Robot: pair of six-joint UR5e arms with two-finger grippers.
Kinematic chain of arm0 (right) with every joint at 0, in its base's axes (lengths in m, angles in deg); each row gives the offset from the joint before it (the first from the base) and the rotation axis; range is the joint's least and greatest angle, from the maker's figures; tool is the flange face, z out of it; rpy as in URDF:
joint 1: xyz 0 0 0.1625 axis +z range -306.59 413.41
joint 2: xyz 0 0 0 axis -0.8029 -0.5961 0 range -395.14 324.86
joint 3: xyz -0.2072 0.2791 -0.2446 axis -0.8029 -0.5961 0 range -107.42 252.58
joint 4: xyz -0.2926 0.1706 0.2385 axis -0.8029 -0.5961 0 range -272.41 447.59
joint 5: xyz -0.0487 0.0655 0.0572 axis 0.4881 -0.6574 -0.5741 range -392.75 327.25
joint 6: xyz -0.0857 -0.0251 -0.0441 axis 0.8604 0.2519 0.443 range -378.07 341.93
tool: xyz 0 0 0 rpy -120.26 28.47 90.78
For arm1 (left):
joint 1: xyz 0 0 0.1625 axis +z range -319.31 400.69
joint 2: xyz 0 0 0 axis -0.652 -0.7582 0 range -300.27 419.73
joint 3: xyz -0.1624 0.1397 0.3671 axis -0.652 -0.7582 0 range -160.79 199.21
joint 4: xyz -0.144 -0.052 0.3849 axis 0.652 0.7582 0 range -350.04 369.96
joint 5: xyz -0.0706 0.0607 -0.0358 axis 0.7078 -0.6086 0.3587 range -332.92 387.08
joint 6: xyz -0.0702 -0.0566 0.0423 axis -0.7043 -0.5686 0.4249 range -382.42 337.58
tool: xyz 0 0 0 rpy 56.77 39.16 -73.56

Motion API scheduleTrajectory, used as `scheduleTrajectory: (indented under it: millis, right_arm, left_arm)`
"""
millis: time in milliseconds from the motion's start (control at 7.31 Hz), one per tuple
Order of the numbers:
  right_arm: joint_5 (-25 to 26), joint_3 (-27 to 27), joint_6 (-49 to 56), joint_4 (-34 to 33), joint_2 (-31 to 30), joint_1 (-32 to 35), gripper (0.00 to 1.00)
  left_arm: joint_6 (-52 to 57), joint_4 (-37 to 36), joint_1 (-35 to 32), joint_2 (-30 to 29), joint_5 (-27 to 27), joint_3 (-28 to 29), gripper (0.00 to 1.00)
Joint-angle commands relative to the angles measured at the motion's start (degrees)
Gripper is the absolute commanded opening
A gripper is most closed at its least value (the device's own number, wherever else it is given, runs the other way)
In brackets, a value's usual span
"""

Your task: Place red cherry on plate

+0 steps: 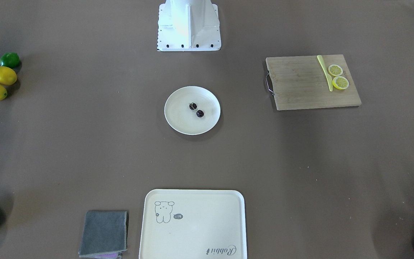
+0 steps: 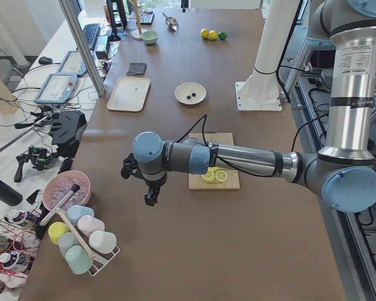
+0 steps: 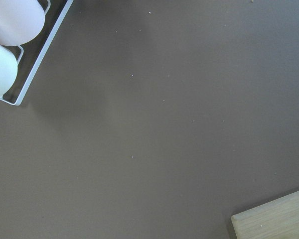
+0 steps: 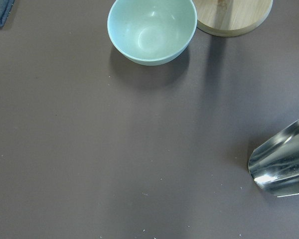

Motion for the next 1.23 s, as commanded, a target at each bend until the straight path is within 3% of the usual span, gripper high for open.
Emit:
scheduleTrajectory:
  millis: [0, 1094]
  right_arm:
    - [0.3, -0.2, 0.1, 0.0, 0.0, -0.1, 1.0]
    - [0.4, -0.2, 0.1, 0.0, 0.0, -0.4, 1.0]
  left_arm:
    - [0.0, -0.1, 0.0, 0.2, -0.2, 0.2, 0.98]
    - [-0.1, -0.3, -0.8, 2.0, -0.3, -0.3, 0.98]
